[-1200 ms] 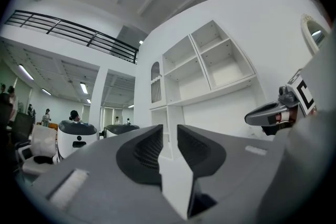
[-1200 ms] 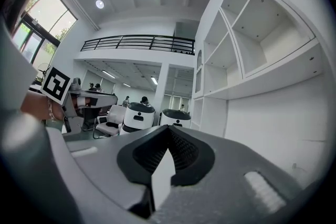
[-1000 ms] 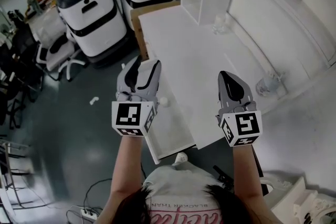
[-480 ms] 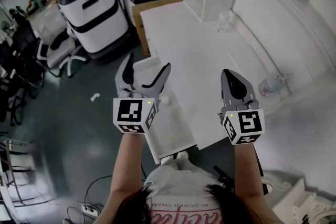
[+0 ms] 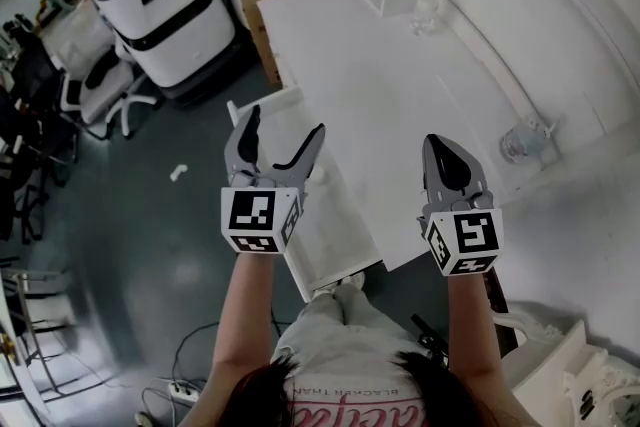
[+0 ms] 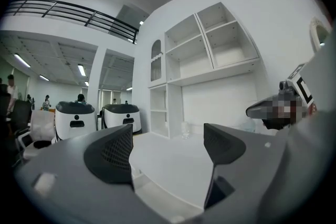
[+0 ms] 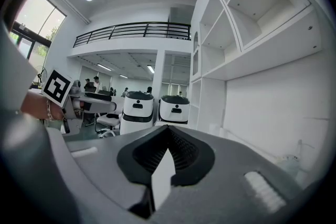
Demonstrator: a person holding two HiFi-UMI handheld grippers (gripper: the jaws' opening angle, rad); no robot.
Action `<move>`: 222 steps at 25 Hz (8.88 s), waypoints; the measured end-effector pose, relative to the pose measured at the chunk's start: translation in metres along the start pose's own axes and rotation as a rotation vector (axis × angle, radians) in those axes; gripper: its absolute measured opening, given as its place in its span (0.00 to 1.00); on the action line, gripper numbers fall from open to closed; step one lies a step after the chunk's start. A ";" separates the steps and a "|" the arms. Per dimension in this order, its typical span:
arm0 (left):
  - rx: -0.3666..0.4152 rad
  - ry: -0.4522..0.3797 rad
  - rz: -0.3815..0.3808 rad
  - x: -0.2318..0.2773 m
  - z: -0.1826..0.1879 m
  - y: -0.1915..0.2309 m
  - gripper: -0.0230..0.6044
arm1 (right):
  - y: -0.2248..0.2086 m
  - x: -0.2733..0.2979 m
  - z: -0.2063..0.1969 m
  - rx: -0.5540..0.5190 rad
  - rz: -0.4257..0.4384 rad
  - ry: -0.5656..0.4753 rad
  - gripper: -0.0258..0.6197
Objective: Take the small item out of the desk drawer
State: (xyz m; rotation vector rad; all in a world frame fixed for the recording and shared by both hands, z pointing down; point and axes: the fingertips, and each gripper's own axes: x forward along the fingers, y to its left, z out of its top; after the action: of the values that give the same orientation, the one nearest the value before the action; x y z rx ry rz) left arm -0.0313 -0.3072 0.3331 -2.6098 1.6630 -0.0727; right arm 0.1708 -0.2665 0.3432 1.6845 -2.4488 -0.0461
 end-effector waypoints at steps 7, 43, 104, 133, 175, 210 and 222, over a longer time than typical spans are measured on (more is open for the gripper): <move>-0.036 0.122 -0.047 0.004 -0.054 -0.006 0.69 | -0.001 -0.003 -0.047 0.043 -0.042 0.102 0.04; -0.113 0.762 -0.187 0.009 -0.265 -0.027 0.66 | -0.013 -0.007 -0.128 0.157 -0.111 0.293 0.04; -0.094 0.970 -0.131 0.037 -0.354 -0.015 0.35 | 0.006 0.007 -0.159 0.136 -0.031 0.385 0.04; -0.096 0.756 -0.149 0.028 -0.243 -0.019 0.35 | 0.014 0.009 -0.079 0.088 -0.016 0.219 0.04; 0.037 0.192 -0.083 0.016 -0.011 0.010 0.35 | 0.037 0.008 0.034 0.002 0.000 0.011 0.04; 0.114 -0.300 0.032 -0.034 0.154 0.042 0.36 | 0.025 -0.020 0.160 -0.165 -0.098 -0.278 0.04; 0.125 -0.306 0.036 -0.029 0.170 0.049 0.35 | 0.009 -0.021 0.180 -0.155 -0.115 -0.316 0.04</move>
State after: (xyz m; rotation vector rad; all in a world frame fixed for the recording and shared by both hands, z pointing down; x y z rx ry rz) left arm -0.0766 -0.2996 0.1600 -2.3574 1.5446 0.2068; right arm 0.1417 -0.2558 0.1648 1.8665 -2.4767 -0.5416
